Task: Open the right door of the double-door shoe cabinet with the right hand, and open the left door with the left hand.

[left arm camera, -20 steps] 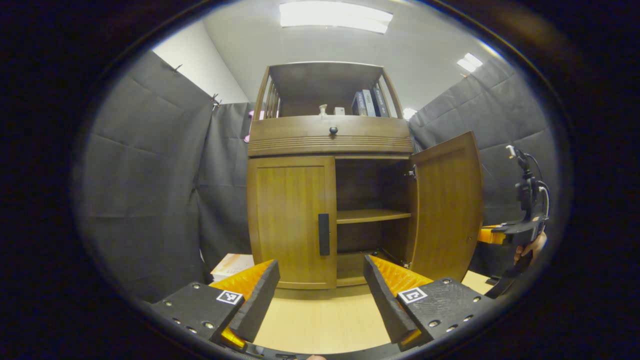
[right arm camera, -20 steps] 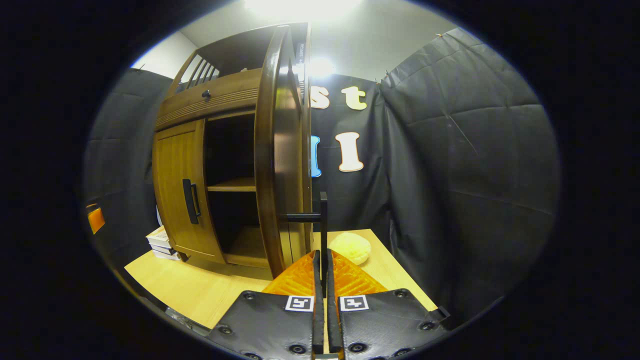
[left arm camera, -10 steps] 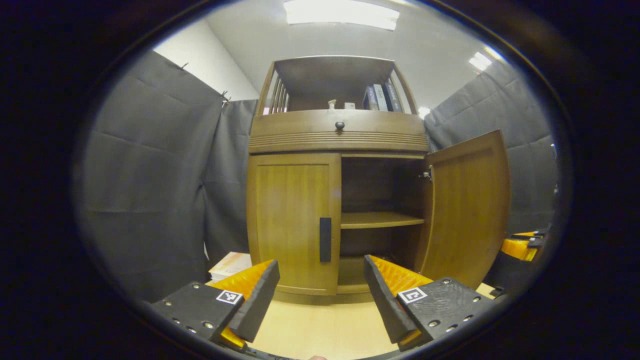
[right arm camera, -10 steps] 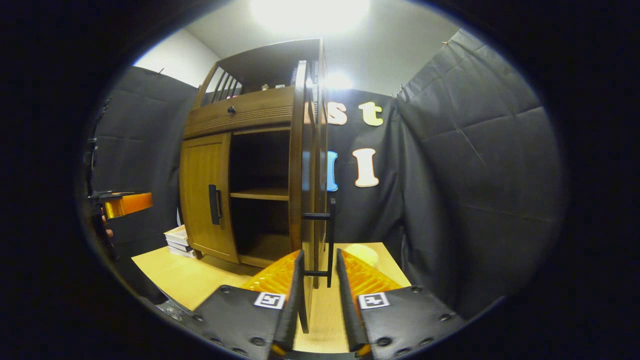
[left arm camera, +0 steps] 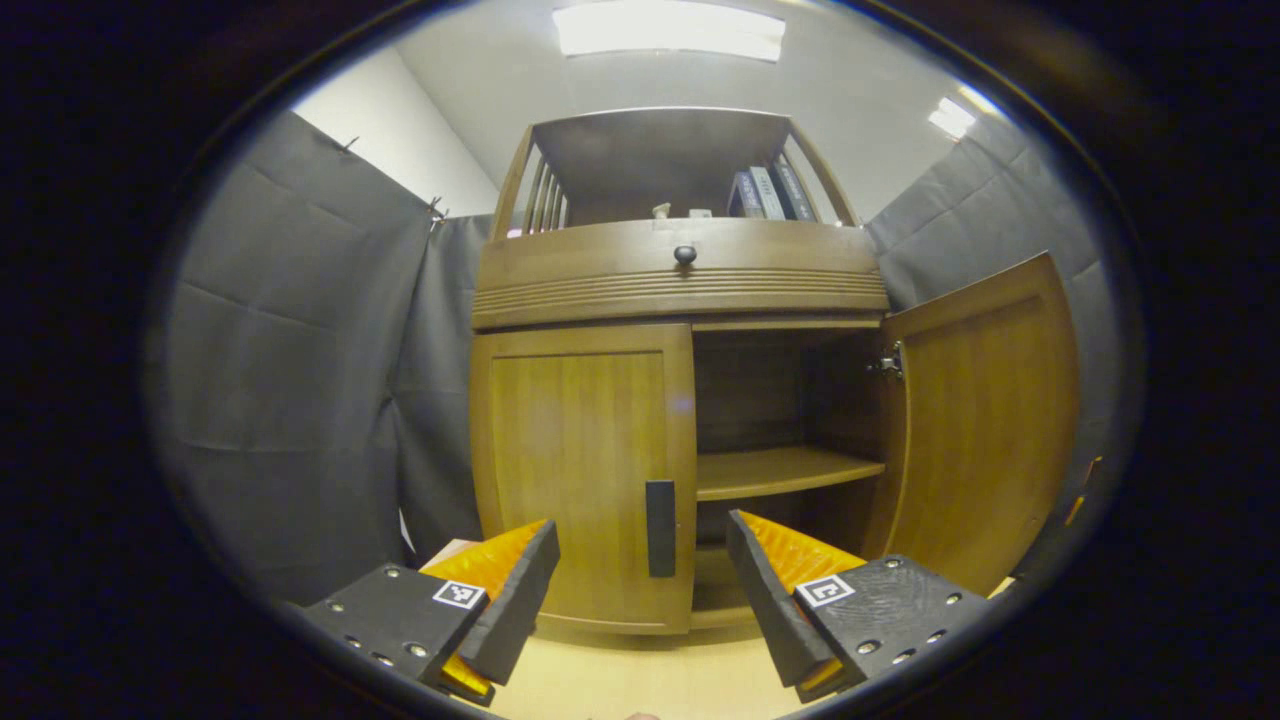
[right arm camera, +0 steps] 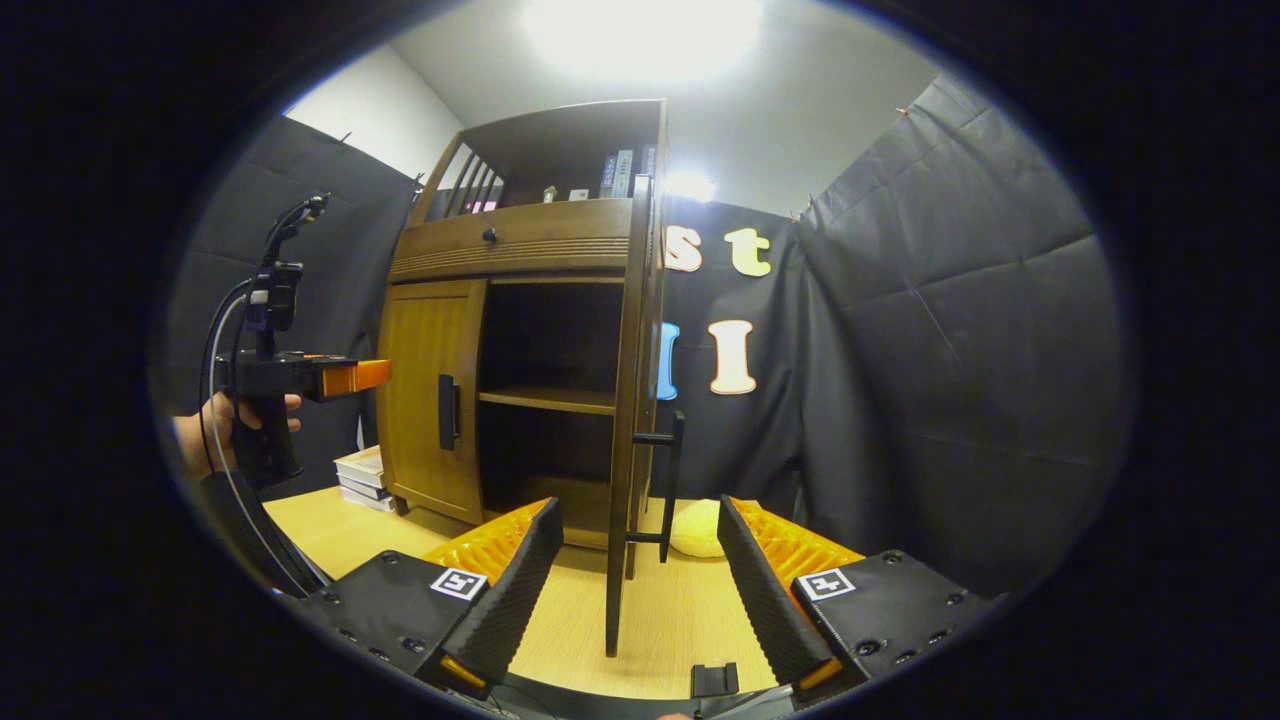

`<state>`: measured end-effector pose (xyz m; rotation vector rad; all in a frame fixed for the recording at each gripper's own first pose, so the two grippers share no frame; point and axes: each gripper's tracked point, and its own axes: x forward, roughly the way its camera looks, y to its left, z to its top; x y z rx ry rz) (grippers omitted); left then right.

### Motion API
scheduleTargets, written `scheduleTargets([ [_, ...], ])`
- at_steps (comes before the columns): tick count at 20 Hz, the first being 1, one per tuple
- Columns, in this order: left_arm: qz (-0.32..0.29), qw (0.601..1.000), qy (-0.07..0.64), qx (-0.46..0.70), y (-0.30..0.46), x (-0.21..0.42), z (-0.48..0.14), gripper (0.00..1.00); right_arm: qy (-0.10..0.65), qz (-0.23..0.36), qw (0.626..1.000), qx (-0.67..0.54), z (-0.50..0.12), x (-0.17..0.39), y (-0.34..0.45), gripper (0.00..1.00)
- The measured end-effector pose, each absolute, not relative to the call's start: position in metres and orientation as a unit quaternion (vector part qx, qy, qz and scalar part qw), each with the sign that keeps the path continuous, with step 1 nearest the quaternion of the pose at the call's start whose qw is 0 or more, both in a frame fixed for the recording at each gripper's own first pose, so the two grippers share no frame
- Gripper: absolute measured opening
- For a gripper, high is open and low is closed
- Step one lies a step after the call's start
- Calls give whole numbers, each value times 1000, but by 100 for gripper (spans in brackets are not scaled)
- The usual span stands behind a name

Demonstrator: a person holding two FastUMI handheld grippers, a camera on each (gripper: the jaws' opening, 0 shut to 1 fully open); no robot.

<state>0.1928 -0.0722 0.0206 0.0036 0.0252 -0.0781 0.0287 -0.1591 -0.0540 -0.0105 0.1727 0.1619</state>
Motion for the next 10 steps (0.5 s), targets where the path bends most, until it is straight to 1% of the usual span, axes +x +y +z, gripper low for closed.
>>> scheduleTargets([
  [4,-56,998,8,6,-78,237,17,97,86,59,995,0,-53,35,-157,95],
  [6,-61,998,12,6,-80,257,8,97,86,54,995,-1,-53,37,-152,97],
  [10,-63,998,22,3,-82,294,-14,97,91,42,995,-3,-56,54,-139,96],
])
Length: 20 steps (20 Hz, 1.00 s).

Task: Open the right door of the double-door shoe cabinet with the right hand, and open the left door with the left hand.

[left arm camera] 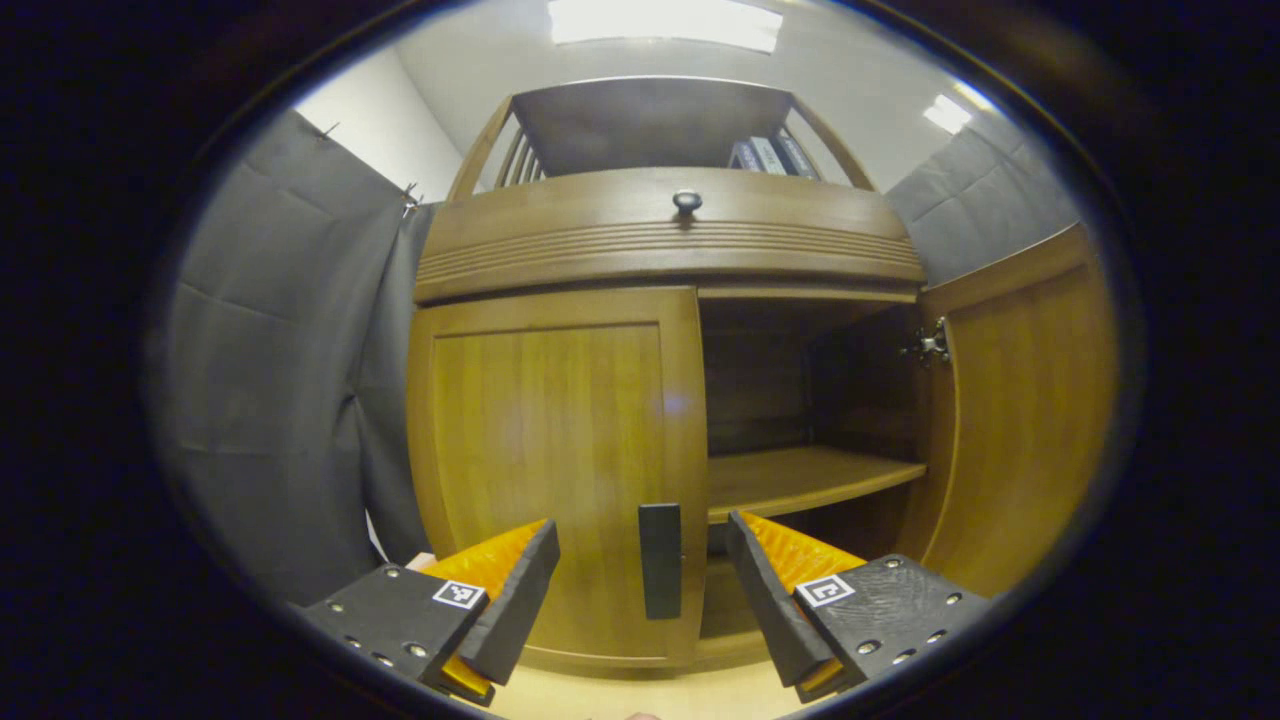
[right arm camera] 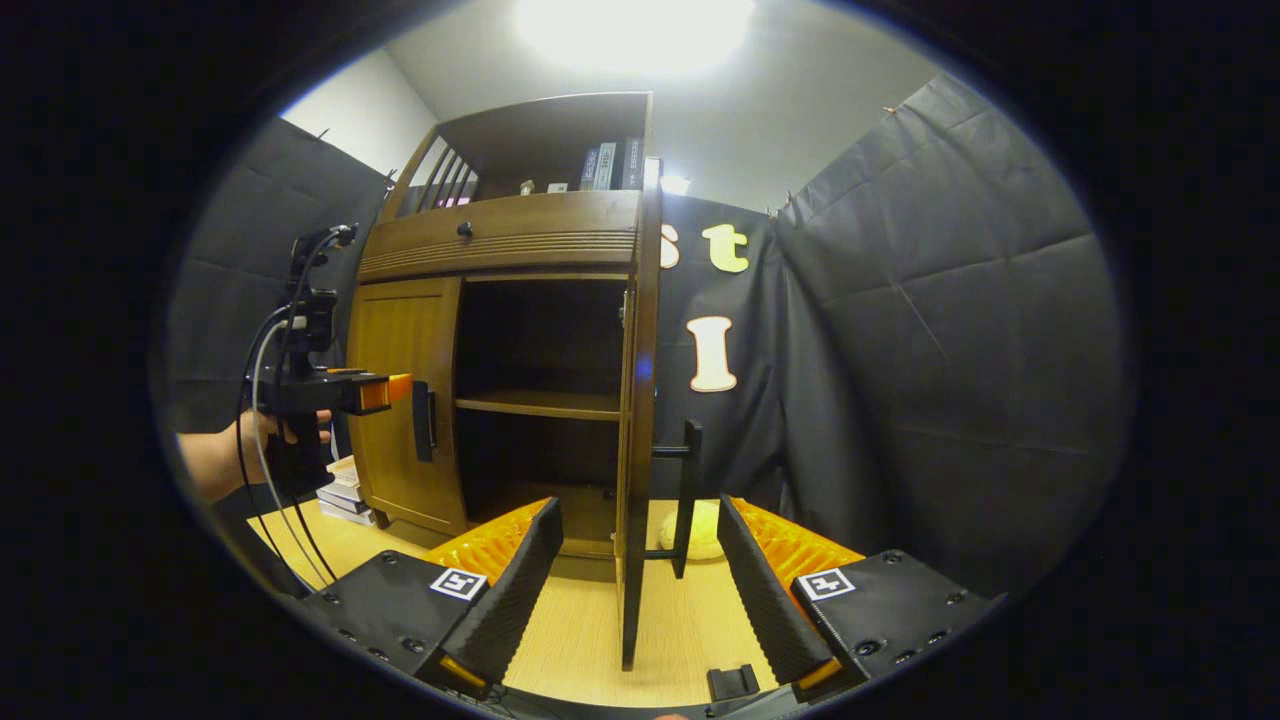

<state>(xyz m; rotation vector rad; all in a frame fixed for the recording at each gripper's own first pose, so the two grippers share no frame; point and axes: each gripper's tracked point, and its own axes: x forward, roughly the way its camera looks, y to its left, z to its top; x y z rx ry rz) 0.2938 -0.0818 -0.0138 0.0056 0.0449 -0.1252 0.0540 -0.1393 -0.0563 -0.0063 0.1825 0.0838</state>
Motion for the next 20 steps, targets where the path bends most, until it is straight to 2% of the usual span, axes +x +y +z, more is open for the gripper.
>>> scheduleTargets([
  [8,-85,994,70,0,-87,346,-72,98,101,26,994,-10,-64,71,-109,96],
  [9,-87,993,76,2,-88,350,-75,96,104,19,994,-11,-64,73,-108,96],
  [10,-88,993,78,3,-88,357,-81,95,105,12,994,-10,-66,76,-108,100],
  [11,-89,993,75,2,-88,362,-84,94,106,6,994,-7,-65,77,-109,97],
  [14,-101,992,70,-5,-88,369,-86,71,109,-9,994,4,-65,79,-108,100],
  [19,-121,990,74,-6,-91,376,-91,72,117,-33,992,-9,-72,76,-109,100],
  [20,-143,987,75,-14,-99,377,-93,72,119,-36,992,-12,-73,74,-108,100],
])
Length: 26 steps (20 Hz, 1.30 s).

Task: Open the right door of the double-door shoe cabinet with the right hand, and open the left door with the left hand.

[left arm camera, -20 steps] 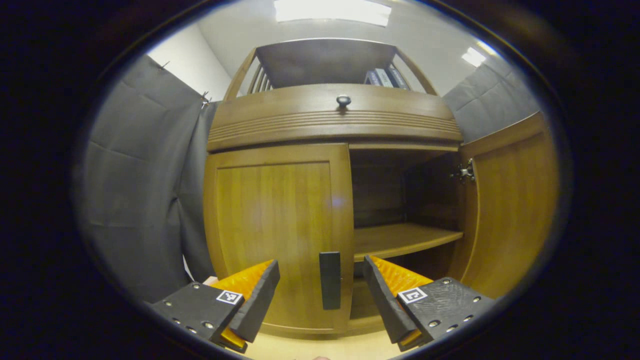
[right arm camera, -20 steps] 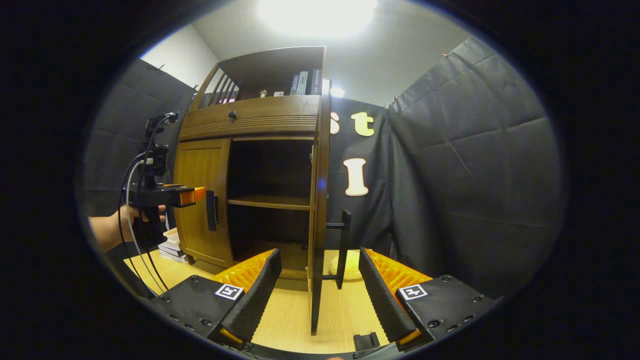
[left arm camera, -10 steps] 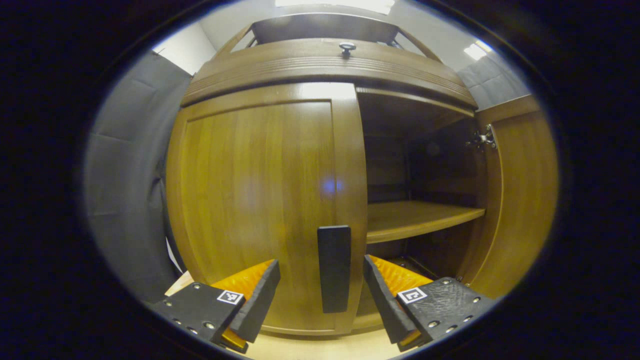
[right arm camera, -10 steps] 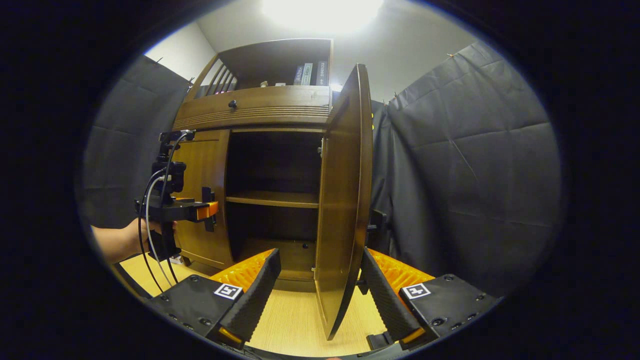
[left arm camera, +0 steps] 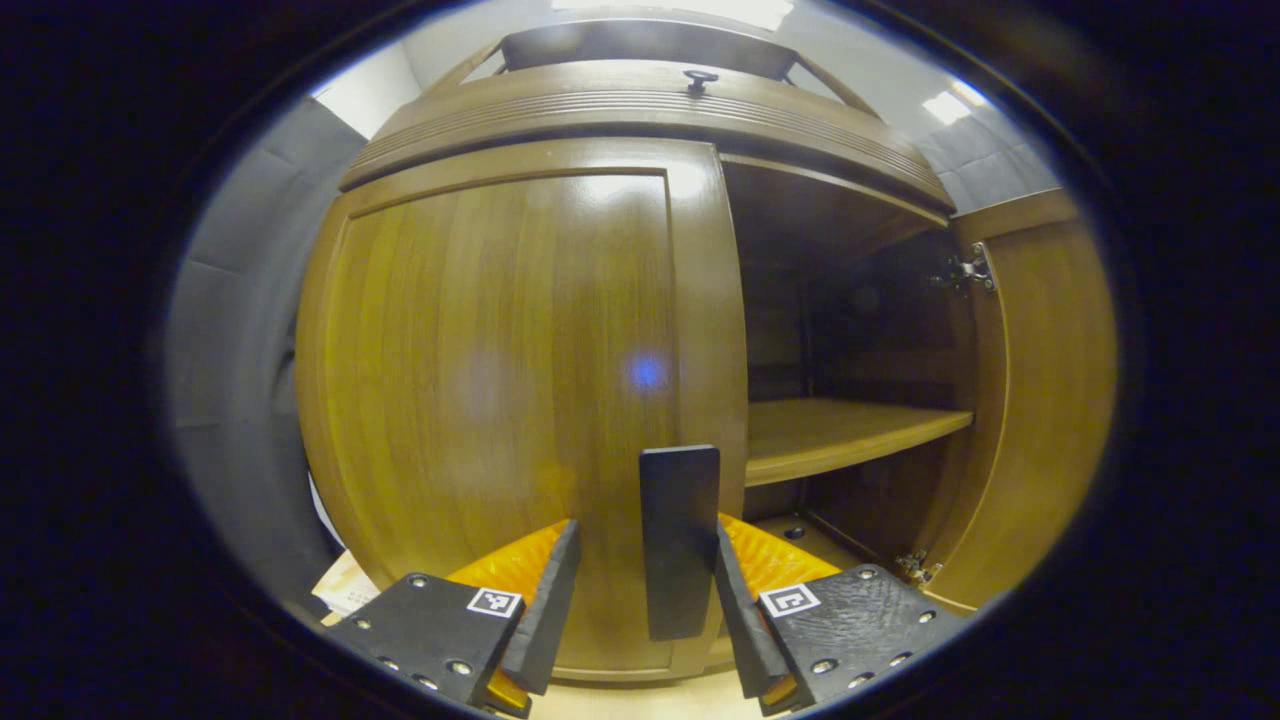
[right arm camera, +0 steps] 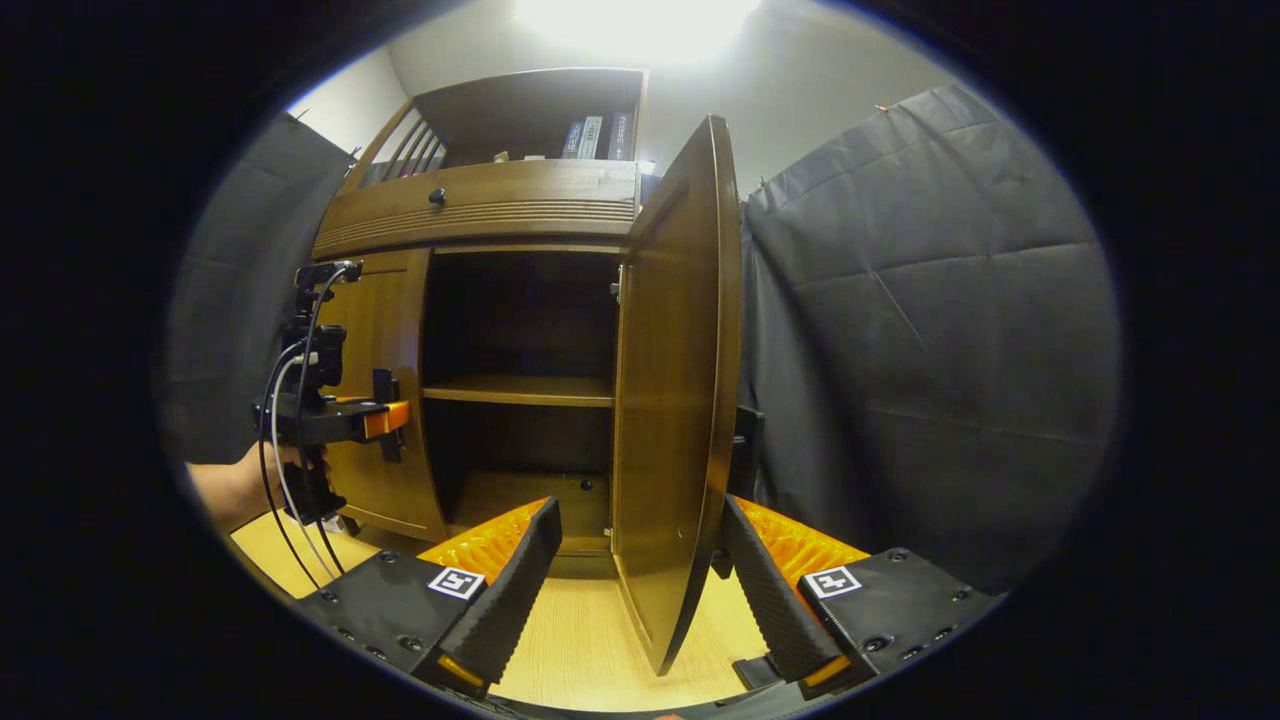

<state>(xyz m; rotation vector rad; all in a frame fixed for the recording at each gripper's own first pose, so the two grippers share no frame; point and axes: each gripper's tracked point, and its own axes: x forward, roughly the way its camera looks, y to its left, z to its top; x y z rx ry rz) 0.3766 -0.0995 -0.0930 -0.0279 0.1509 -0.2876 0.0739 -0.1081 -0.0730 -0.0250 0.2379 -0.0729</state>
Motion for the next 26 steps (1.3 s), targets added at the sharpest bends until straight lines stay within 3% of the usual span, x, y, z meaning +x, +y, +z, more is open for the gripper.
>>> scheduleTargets([
  [1,-148,986,73,-26,-108,376,-90,71,121,-40,992,-15,-73,72,-109,100],
  [3,-142,987,73,-6,-112,376,-91,36,124,-48,991,-17,-75,67,-109,100],
  [10,-120,990,77,-16,-107,369,-91,19,117,-42,992,-18,-69,38,-102,100],
  [26,-98,991,82,-31,-45,261,-77,17,112,0,994,4,-56,-26,-89,100],
])
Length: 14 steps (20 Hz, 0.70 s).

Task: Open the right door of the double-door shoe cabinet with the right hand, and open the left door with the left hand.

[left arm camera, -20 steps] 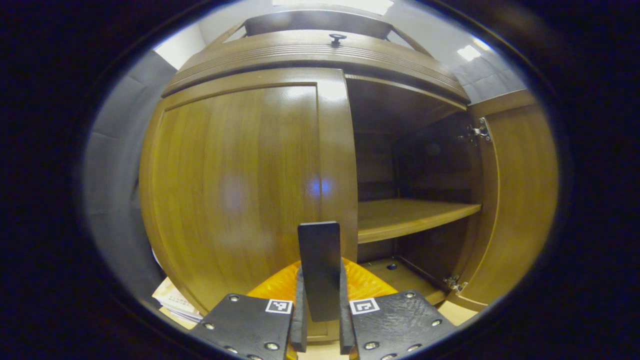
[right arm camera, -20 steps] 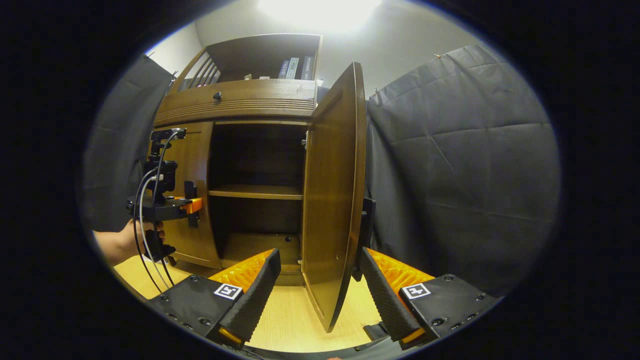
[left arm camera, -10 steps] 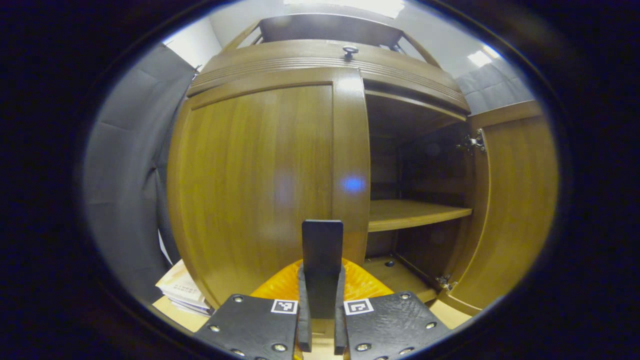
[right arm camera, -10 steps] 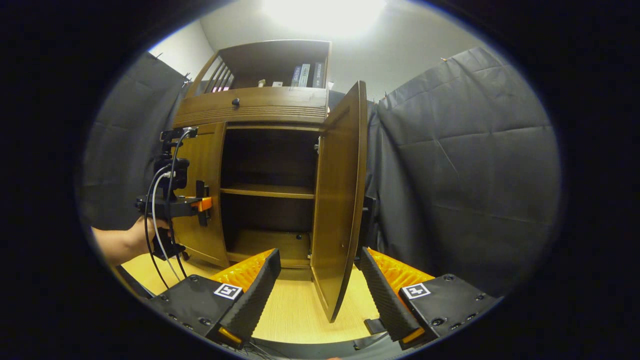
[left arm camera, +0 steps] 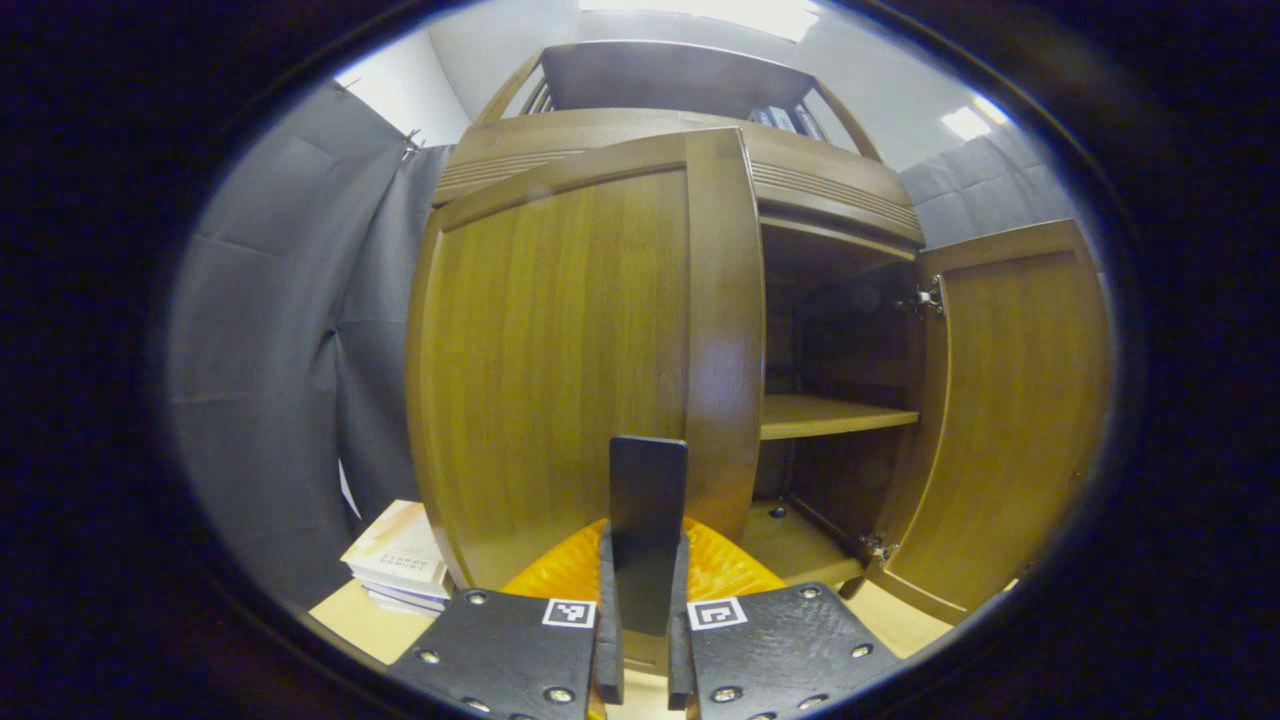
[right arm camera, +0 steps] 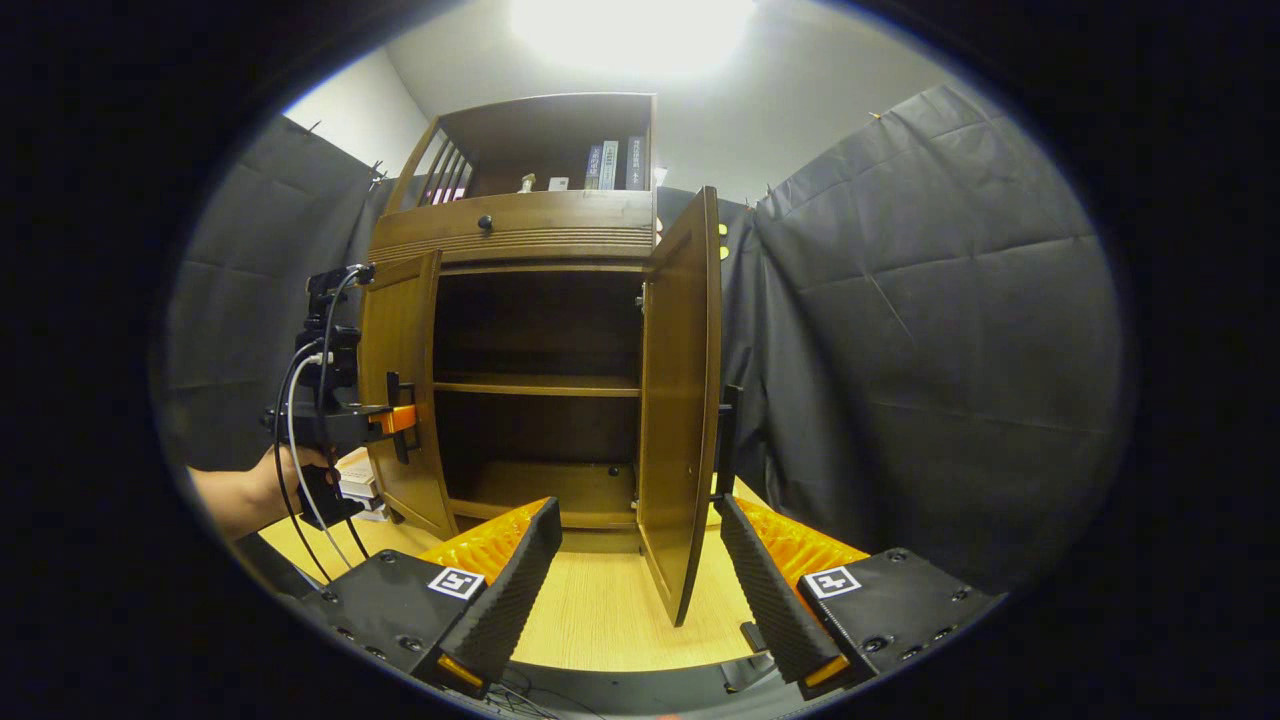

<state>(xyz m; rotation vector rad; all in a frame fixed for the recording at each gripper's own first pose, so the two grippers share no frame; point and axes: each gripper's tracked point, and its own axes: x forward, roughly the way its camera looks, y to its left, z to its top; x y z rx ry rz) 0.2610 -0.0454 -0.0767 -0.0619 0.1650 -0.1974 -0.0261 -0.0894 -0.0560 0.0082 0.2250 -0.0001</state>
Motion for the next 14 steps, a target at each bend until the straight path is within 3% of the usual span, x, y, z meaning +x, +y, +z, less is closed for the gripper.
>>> scheduleTargets([
  [14,-53,995,79,-26,33,198,-73,17,105,47,993,15,-46,-53,-44,100],
])
